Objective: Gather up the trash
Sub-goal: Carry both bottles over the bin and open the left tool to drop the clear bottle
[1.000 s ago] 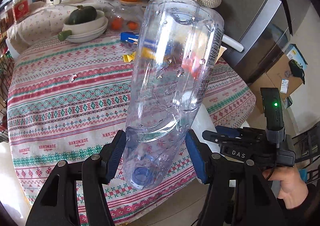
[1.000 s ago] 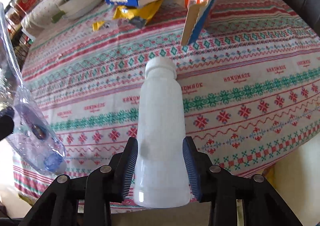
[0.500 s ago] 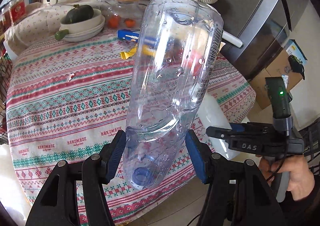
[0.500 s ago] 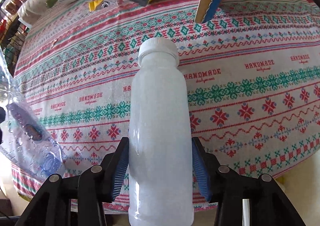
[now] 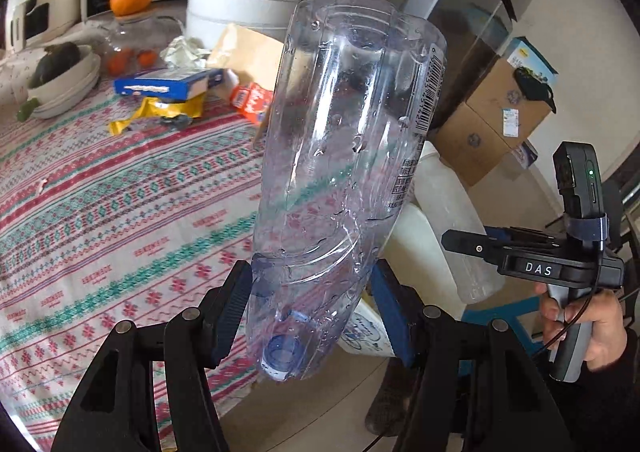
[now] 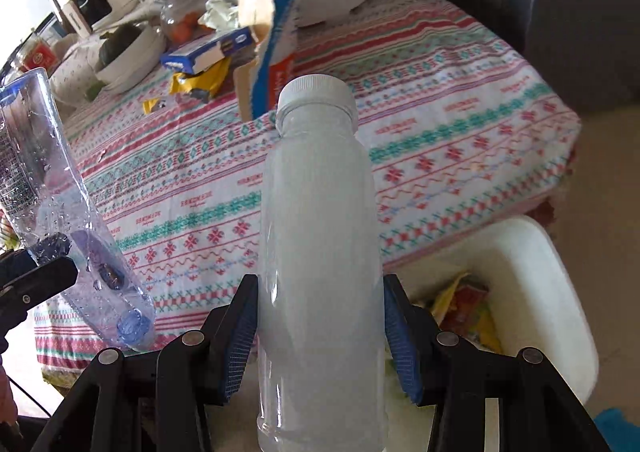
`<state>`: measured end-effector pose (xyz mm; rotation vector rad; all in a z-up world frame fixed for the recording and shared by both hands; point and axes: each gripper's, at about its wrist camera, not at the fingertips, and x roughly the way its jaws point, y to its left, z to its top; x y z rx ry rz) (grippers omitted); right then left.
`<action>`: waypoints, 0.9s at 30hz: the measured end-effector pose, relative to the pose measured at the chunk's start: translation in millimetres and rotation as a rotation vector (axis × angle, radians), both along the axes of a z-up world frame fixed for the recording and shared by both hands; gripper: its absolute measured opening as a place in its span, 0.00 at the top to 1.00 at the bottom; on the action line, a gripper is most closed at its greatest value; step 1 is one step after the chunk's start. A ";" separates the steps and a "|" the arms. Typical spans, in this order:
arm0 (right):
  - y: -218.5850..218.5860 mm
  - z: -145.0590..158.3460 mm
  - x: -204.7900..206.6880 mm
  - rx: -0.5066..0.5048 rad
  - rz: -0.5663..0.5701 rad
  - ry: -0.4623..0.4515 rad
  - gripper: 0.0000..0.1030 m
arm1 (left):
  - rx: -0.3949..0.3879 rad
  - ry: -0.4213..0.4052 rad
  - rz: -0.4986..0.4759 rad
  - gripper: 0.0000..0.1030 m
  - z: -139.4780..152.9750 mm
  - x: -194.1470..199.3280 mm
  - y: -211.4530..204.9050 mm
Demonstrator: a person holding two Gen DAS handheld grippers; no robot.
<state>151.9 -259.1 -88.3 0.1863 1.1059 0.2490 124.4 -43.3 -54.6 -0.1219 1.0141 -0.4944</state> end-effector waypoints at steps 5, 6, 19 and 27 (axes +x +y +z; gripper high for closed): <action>-40.7 -9.4 -16.7 0.007 -0.070 0.022 0.49 | -0.026 -0.001 -0.092 0.38 -9.0 0.5 -46.7; -48.9 -10.5 -18.9 0.007 -0.085 0.026 0.49 | -0.037 0.001 -0.108 0.38 -11.2 0.1 -55.1; -111.2 -22.9 -35.0 -0.030 -0.221 0.052 0.49 | -0.121 -0.026 -0.220 0.38 -55.1 13.0 -143.1; -129.9 -30.1 -38.4 -0.031 -0.262 0.084 0.49 | -0.067 0.011 -0.248 0.30 -81.2 27.2 -167.8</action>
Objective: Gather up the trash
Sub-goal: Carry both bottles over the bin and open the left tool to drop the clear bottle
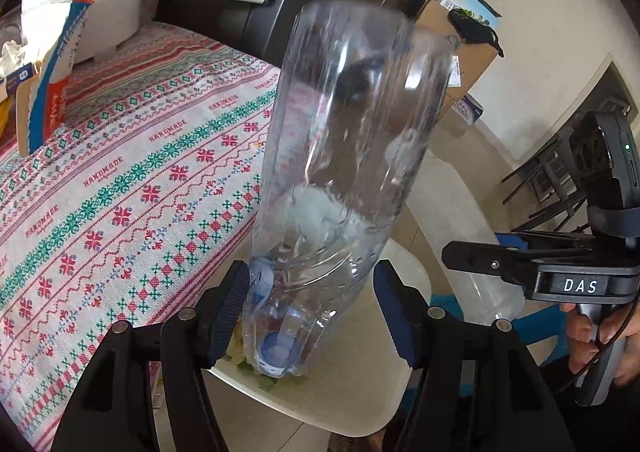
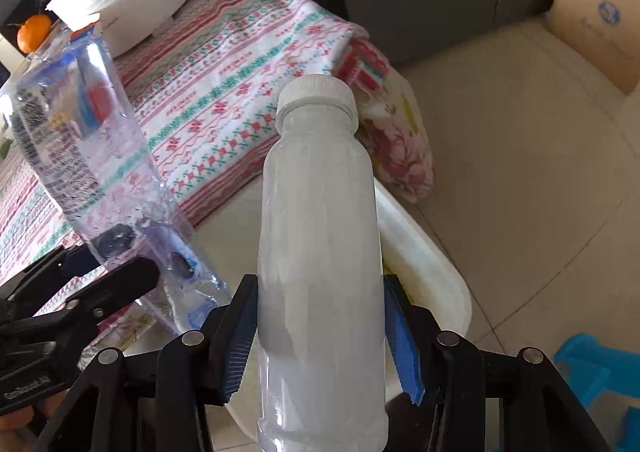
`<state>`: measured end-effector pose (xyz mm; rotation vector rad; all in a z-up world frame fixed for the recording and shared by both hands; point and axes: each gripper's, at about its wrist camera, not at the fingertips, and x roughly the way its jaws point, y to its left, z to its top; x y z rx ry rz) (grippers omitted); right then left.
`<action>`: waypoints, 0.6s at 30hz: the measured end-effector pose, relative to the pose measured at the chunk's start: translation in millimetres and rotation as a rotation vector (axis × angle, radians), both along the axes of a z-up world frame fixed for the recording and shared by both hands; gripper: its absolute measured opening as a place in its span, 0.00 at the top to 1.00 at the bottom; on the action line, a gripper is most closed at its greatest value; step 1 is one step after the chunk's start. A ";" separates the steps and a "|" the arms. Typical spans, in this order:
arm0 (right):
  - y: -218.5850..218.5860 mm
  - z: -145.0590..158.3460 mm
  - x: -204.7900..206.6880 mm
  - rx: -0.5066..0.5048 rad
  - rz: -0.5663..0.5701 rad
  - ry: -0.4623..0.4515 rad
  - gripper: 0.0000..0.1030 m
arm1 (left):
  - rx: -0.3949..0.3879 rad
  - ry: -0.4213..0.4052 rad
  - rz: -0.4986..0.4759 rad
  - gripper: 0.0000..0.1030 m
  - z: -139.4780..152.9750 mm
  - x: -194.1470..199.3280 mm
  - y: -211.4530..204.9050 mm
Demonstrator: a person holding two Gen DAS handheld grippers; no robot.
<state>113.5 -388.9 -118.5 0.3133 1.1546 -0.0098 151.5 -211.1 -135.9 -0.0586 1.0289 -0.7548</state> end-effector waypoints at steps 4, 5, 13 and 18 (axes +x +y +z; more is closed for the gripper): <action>-6.8 -1.7 -2.1 0.003 -0.014 0.004 0.49 | 0.054 -0.041 -0.013 0.22 4.4 -5.4 -0.8; -7.7 -2.3 -2.5 0.002 -0.016 0.007 0.49 | 0.072 -0.051 -0.017 0.22 6.3 -6.6 0.4; -5.2 -7.3 -0.8 0.004 -0.020 0.029 0.49 | 0.154 -0.075 0.027 0.22 26.5 -12.2 40.0; 2.5 -19.6 3.7 0.017 -0.010 0.080 0.49 | 0.189 -0.076 0.080 0.22 33.8 -14.7 68.4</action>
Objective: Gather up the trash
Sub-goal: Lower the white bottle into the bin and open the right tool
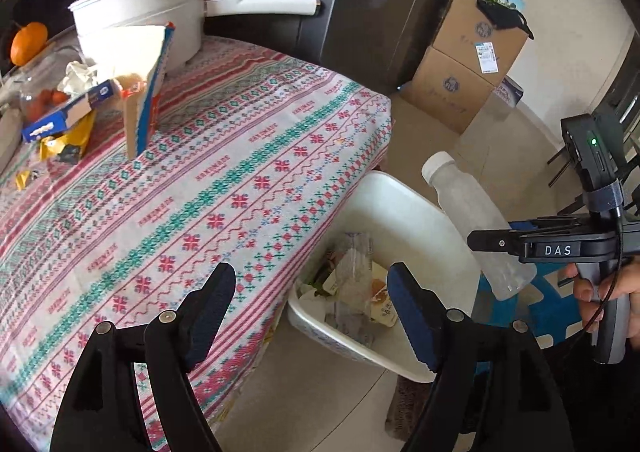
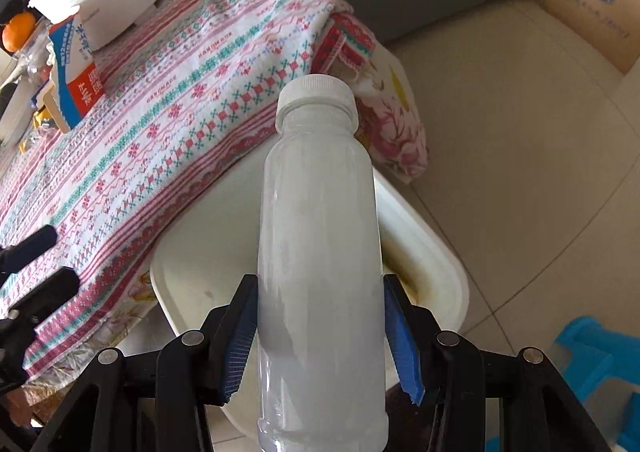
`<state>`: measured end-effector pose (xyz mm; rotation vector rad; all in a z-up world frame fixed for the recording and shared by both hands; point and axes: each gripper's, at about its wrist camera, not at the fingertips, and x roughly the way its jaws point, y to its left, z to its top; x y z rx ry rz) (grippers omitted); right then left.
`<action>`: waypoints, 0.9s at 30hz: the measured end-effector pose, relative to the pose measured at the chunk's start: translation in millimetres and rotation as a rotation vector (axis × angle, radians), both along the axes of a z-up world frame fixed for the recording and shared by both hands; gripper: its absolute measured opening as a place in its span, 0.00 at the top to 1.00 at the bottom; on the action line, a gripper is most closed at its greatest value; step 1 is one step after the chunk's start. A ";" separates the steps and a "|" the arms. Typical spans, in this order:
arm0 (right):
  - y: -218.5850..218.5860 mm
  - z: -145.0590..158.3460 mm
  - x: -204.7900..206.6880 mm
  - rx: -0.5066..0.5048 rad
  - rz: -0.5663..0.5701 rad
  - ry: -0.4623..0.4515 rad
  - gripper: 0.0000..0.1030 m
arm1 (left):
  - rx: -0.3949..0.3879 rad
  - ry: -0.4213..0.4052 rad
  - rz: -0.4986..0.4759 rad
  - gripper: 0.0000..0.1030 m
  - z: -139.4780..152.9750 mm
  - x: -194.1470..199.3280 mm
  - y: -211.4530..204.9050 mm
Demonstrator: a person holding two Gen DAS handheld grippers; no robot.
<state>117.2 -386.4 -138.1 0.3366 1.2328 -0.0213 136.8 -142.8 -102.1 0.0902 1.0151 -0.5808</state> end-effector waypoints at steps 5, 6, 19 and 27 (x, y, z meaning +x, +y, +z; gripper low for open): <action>14.6 -17.0 7.3 0.005 0.027 0.066 0.49 | -0.004 0.015 0.051 0.22 3.0 0.2 27.3; 18.1 -19.7 8.7 0.004 0.033 0.075 0.49 | -0.006 0.016 0.058 0.22 3.7 -0.1 32.1; 46.9 -45.2 19.1 -0.009 0.112 0.158 0.48 | 0.006 0.013 0.105 0.22 8.7 -1.8 65.4; 46.8 -29.5 19.0 0.052 0.088 0.111 0.34 | 0.002 0.008 0.149 0.22 14.8 0.3 84.5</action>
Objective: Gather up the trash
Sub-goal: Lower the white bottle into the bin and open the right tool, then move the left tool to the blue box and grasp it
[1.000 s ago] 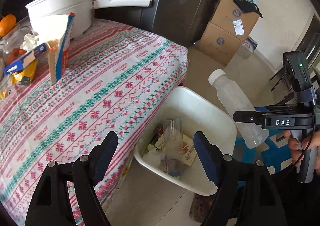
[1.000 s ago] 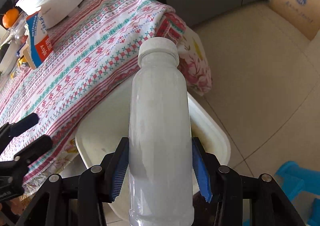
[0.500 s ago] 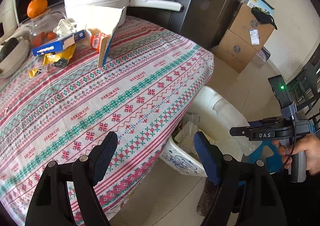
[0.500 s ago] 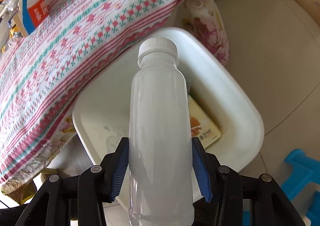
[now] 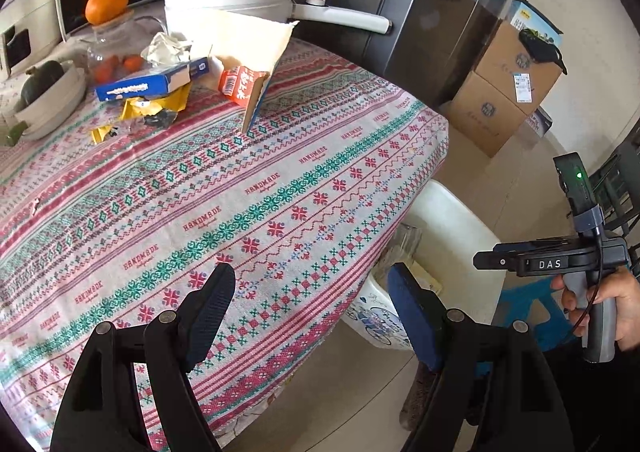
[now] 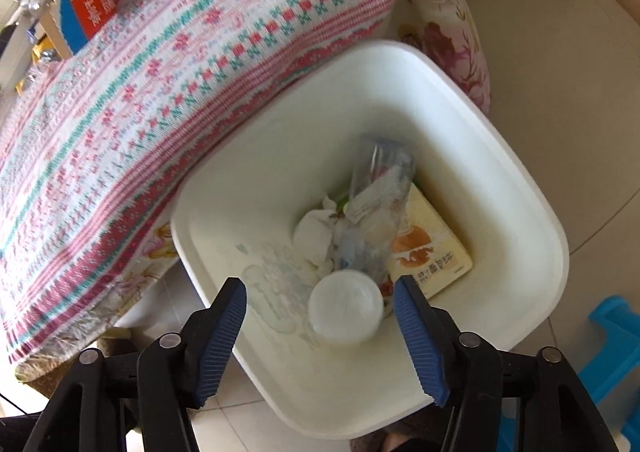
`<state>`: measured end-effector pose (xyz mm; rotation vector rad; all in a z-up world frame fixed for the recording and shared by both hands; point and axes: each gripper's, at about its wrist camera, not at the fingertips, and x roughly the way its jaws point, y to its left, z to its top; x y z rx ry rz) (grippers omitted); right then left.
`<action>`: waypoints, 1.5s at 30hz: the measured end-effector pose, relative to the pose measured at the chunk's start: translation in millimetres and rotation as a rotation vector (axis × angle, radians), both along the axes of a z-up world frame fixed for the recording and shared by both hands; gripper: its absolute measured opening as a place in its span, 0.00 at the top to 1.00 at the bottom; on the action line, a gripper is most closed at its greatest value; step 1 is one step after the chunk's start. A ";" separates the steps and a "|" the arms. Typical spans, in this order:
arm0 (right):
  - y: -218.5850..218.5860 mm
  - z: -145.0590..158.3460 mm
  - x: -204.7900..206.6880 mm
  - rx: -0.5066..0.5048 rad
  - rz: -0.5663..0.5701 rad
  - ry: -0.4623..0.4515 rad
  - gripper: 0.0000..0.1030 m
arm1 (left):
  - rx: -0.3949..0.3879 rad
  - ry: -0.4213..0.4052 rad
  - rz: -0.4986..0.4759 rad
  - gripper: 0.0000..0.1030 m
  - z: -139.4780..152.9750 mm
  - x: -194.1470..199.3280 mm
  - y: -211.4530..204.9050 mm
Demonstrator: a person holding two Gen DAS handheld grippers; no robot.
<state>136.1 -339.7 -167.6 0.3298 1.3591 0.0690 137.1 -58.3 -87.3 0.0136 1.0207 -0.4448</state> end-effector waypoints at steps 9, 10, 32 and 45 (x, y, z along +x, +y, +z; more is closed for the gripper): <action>10.5 30.1 -0.8 -0.039 0.016 -0.091 0.32 | -0.008 -0.019 0.084 0.21 8.7 5.7 31.6; 12.5 34.1 -0.7 -0.047 0.019 -0.106 0.31 | -0.008 -0.022 0.104 0.21 10.3 7.4 36.9; 75.7 82.0 79.3 -0.063 0.067 -0.267 0.26 | 0.432 -0.292 0.117 0.21 -5.6 149.6 46.5; 67.4 65.3 95.5 -0.058 0.048 -0.213 0.26 | 0.712 -0.331 0.007 0.26 -48.6 220.1 19.1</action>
